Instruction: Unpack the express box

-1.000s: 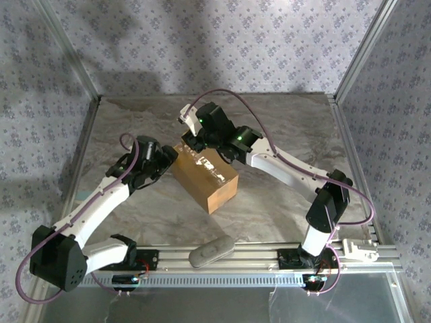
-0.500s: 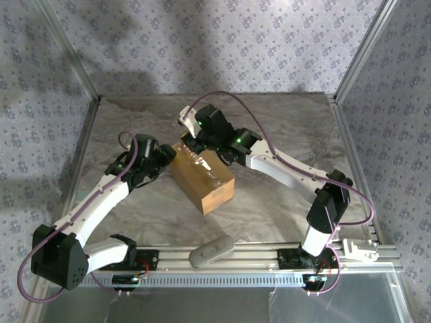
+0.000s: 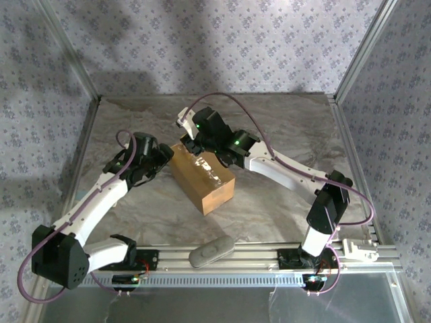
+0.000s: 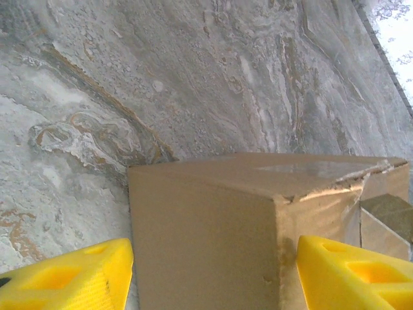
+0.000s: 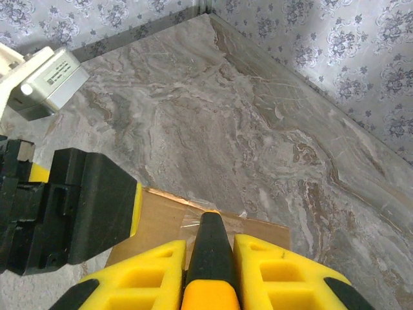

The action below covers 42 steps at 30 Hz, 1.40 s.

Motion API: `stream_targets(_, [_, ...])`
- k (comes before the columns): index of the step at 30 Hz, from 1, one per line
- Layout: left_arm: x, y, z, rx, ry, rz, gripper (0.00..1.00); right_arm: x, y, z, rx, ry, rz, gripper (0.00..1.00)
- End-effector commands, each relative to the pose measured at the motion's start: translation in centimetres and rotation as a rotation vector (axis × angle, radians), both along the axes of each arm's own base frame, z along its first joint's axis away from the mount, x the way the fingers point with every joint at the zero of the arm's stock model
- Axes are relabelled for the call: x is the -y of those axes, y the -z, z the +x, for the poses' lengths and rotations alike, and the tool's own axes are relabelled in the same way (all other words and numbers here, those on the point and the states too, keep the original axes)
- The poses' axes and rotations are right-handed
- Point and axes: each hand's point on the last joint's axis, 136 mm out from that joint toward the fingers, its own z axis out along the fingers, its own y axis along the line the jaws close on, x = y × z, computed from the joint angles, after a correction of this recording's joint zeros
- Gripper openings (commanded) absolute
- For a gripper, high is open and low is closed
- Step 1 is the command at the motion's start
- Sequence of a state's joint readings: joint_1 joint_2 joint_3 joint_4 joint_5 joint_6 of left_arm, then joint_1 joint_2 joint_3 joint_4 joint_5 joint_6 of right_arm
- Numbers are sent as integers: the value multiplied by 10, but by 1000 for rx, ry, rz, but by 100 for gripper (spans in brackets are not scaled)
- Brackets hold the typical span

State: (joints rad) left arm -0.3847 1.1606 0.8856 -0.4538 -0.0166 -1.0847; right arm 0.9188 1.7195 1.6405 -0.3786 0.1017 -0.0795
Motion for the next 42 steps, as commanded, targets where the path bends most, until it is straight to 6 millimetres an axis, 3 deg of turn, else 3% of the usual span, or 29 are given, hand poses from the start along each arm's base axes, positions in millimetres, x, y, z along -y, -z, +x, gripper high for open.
stream_targets(1, [-2, -11, 10, 23, 0, 23, 68, 11, 43, -13, -83, -5, -134, 0])
stream_targets(9, [9, -20, 25, 44, 26, 1, 68, 7, 49, -18, -84, -21, -150, 0])
stream_targets(35, [9, 16, 24, -36, -2, 0, 66, 9, 76, -29, -101, -33, -241, 0])
stream_targets(42, [6, 28, 18, -70, -39, -13, 64, 9, 62, -30, -100, -24, -193, 0])
